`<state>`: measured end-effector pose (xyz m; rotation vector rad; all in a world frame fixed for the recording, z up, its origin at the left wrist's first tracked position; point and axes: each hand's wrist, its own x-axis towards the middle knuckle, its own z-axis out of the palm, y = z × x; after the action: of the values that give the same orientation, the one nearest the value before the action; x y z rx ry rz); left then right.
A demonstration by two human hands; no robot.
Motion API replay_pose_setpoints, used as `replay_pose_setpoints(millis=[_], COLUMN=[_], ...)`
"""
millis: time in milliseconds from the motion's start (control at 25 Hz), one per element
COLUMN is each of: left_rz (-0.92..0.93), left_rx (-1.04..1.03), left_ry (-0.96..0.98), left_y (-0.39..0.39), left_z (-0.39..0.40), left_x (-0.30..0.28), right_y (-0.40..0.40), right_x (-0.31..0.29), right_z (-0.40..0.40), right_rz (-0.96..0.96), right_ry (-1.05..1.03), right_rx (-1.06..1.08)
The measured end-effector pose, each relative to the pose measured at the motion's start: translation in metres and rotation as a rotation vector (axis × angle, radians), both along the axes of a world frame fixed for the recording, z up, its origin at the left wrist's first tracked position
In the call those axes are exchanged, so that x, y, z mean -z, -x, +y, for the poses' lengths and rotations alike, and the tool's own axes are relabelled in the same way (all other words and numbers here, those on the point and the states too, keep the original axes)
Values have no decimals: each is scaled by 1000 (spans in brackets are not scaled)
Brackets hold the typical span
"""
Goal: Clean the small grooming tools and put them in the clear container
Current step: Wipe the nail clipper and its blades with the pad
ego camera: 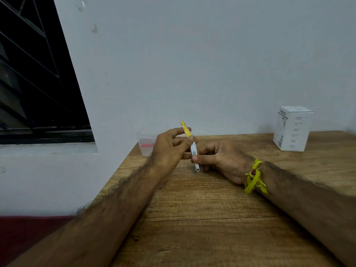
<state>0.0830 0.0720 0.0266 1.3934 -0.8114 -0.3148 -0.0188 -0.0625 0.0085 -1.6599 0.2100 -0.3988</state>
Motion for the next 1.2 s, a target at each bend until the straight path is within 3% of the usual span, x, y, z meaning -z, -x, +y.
replay_pose_setpoints(millis=[200,440,600,720,920,1200], left_rz=[-16,-33,28,102,169,294], left_rx=[-46,-103,-17,69,151,181], left_ry=[29,27,-1,-30,-1,60], left_y=[-1,0,10,20,29,30], left_z=[-1,4,-4,-8,-13,-13], left_x=[-4,-5,1,6,12,11], right_y=[0,-2,1,0,-6,-1], right_x=[0,0,0,1,5,1], right_z=[3,-7,-8,-5,-4,1], right_rz=[-30,-180,-208,-291,-360,-440], right_ry=[-45,-383,-365,-248,209,361], right_rx=[32,183,232,376,674,755])
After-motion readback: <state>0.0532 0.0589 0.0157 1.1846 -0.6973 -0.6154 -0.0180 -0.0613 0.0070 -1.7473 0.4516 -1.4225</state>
